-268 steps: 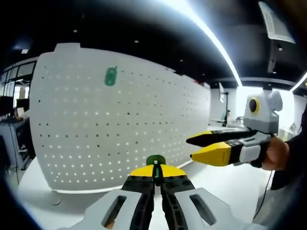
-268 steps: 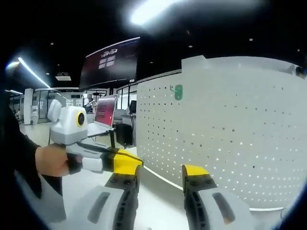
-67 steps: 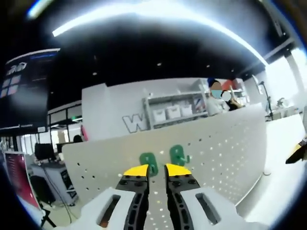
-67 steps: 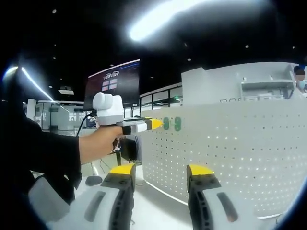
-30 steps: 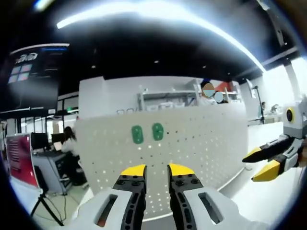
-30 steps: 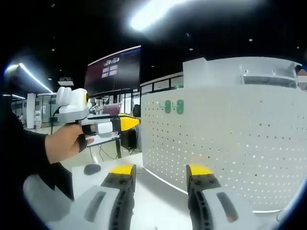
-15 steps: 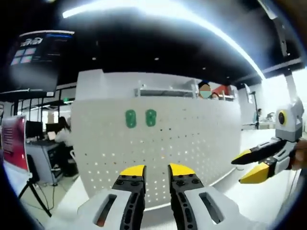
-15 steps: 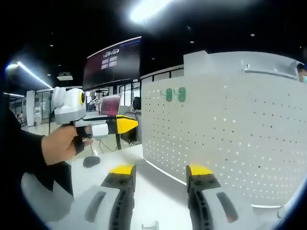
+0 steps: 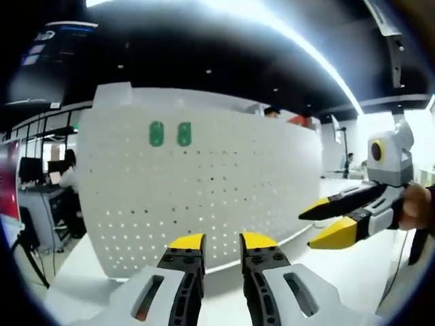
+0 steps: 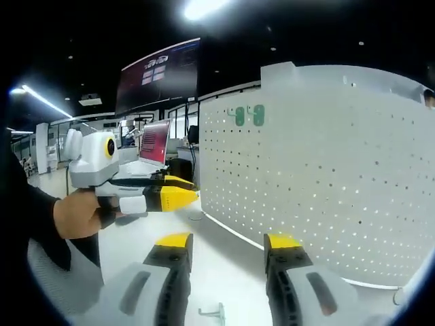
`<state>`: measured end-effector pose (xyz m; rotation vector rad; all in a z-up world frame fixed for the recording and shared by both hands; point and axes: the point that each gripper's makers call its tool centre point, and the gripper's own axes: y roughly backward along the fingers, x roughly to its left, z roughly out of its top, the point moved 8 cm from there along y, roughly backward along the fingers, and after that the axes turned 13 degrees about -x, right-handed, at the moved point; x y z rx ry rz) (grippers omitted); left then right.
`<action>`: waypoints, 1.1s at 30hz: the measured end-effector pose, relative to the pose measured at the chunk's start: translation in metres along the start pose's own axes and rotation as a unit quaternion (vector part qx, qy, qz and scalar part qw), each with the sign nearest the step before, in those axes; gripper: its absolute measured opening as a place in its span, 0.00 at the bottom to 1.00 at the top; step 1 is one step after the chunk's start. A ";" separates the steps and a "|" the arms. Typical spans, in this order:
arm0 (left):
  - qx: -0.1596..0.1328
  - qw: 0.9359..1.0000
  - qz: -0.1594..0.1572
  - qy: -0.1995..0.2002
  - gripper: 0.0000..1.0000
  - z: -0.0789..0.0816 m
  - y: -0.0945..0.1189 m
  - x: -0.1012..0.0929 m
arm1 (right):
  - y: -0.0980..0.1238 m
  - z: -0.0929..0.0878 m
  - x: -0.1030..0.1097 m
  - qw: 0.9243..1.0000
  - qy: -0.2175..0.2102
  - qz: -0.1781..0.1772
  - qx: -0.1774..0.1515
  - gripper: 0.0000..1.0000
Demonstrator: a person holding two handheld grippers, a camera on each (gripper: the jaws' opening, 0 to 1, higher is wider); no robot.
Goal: Insert the hook assembly into the mounting plate slot until the hook locks in place.
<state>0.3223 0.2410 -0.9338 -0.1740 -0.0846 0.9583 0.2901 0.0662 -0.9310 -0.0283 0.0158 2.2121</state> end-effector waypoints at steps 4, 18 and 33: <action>-0.005 1.000 -0.020 0.000 0.22 0.001 -0.002 -0.004 | 0.000 -0.004 -0.001 1.000 0.002 0.001 0.009 0.39; 0.004 0.999 -0.050 0.003 0.23 -0.007 -0.005 -0.004 | -0.001 -0.024 -0.008 0.999 0.006 -0.001 0.049 0.39; 0.010 0.998 -0.063 0.003 0.23 -0.011 -0.010 -0.006 | -0.007 -0.065 -0.003 0.990 0.021 0.029 0.134 0.36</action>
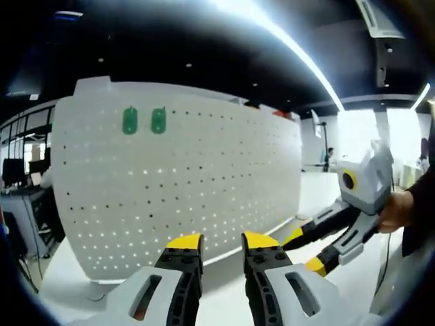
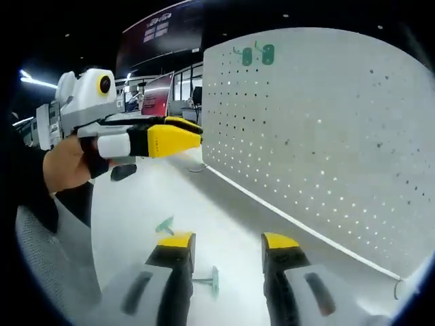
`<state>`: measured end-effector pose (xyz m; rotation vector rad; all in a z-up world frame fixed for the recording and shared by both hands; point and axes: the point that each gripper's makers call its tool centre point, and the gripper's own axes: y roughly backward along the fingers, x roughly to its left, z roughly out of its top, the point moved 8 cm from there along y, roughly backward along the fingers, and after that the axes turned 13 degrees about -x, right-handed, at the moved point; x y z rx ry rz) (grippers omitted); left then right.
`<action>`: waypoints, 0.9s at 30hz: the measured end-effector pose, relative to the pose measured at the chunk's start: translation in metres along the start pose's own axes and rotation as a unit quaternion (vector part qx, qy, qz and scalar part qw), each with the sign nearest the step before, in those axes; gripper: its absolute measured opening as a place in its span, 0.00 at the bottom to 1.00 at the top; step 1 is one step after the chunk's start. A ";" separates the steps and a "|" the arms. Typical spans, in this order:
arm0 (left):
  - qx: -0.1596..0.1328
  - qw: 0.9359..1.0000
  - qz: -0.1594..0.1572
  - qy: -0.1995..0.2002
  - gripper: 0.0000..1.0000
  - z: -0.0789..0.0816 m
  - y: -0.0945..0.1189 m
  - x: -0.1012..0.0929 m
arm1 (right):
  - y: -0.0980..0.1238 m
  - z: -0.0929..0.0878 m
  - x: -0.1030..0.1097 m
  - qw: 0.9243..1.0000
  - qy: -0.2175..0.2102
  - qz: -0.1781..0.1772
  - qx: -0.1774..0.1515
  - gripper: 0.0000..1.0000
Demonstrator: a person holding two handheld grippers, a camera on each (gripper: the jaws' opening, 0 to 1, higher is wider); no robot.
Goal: Insert the hook assembly into the mounting plate slot until the hook locks in place.
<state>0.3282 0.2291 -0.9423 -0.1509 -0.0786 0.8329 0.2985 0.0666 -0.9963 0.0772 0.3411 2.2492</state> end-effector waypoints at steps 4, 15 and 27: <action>-0.003 1.000 0.002 0.002 0.22 0.001 0.000 0.001 | -0.005 -0.009 0.004 1.000 0.000 0.010 0.021 0.31; -0.009 1.000 0.004 0.005 0.20 0.005 0.001 0.003 | -0.017 -0.035 0.017 0.995 0.022 0.034 0.089 0.16; -0.003 1.000 -0.005 0.002 0.17 0.003 0.001 0.000 | -0.028 -0.048 0.019 0.988 0.068 0.041 0.129 0.05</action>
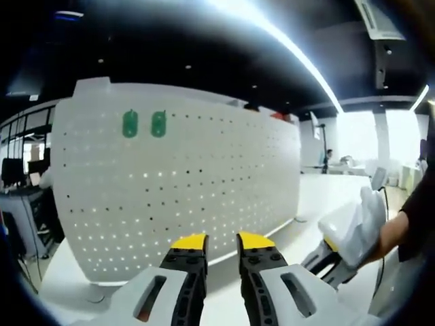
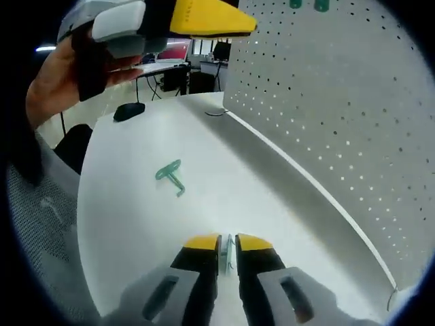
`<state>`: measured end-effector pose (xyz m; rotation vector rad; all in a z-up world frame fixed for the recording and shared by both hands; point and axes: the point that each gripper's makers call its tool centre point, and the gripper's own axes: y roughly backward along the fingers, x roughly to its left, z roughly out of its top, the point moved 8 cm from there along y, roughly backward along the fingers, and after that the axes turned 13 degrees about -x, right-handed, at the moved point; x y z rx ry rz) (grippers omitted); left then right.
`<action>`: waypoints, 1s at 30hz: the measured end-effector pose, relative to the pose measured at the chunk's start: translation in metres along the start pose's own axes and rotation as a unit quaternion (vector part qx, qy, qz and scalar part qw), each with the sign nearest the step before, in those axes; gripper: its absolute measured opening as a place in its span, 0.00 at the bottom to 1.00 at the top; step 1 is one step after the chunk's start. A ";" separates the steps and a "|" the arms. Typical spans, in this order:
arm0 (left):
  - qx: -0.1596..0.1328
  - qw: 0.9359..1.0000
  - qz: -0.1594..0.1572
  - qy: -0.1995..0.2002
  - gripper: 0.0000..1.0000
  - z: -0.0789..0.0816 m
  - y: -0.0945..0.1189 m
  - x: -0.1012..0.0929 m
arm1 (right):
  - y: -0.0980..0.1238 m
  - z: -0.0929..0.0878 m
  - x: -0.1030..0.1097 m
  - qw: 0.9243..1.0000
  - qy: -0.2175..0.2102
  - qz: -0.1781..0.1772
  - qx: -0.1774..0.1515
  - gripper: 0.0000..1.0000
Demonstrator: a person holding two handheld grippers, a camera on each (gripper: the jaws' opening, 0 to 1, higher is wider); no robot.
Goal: Insert the hook assembly into the mounting plate slot until the hook locks in place.
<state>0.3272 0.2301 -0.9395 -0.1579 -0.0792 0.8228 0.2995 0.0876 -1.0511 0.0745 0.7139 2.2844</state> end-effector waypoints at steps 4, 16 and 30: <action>0.000 1.000 -0.001 0.000 0.16 0.000 0.000 0.000 | -0.004 0.000 0.000 1.000 0.007 0.002 0.005 0.03; 0.001 1.000 0.001 -0.001 0.15 0.000 0.001 0.001 | -0.008 -0.007 0.001 0.999 0.029 0.009 0.030 0.00; 0.005 1.000 -0.003 -0.002 0.14 -0.002 0.000 -0.001 | 0.005 0.003 -0.014 1.000 0.000 -0.016 0.006 0.00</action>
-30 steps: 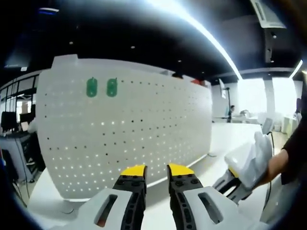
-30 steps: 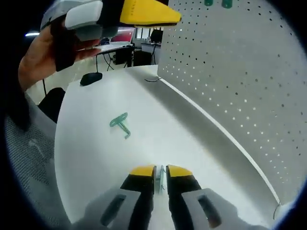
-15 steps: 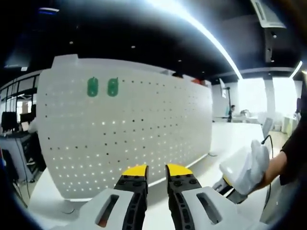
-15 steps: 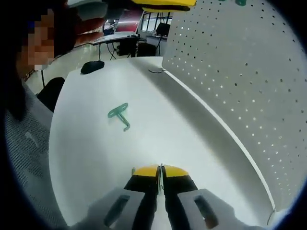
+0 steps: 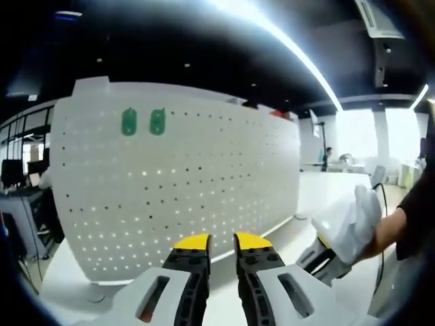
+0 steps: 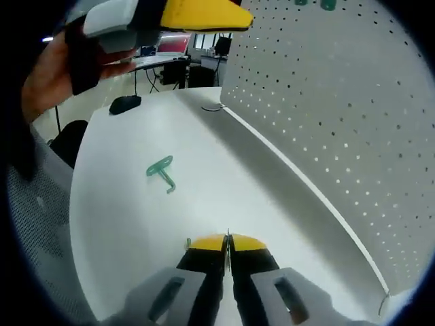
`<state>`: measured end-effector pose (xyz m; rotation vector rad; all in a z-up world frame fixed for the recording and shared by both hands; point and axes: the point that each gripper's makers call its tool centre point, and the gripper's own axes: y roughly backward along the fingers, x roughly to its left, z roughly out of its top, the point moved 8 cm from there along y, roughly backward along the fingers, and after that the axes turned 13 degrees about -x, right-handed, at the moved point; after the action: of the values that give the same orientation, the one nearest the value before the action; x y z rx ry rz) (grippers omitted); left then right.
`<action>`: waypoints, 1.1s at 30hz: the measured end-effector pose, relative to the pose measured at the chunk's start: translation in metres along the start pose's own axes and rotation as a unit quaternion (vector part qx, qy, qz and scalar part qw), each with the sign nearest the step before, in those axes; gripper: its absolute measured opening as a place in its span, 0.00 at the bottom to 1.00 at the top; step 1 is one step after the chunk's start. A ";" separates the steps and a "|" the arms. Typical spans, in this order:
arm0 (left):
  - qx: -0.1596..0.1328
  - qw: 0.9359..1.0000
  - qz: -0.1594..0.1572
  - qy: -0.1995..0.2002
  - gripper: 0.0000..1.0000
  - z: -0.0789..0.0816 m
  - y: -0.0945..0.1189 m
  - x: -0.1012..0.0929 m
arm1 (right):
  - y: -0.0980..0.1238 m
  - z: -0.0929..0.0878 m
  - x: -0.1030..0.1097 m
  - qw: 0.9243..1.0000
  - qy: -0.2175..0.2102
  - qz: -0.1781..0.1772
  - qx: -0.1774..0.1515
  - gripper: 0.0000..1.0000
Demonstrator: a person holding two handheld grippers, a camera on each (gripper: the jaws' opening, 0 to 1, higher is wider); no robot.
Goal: Insert the hook assembly into the mounting plate slot until the hook locks in place.
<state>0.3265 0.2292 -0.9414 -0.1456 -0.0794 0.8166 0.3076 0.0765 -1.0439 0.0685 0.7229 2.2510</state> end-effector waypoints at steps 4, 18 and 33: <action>0.003 1.000 -0.003 -0.001 0.14 -0.001 -0.001 -0.001 | 0.004 0.002 -0.006 1.000 -0.014 -0.008 -0.008 0.00; 0.015 1.000 -0.015 -0.002 0.13 -0.007 -0.002 -0.005 | 0.022 0.020 -0.030 0.988 -0.103 -0.051 -0.101 0.00; 0.042 0.998 -0.036 0.012 0.15 -0.023 -0.004 -0.012 | 0.034 0.039 -0.037 0.975 -0.133 -0.063 -0.165 0.00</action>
<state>0.3241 0.2151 -0.9636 -0.0735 -0.0278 0.7457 0.3223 0.0514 -0.9875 0.1544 0.2018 2.1561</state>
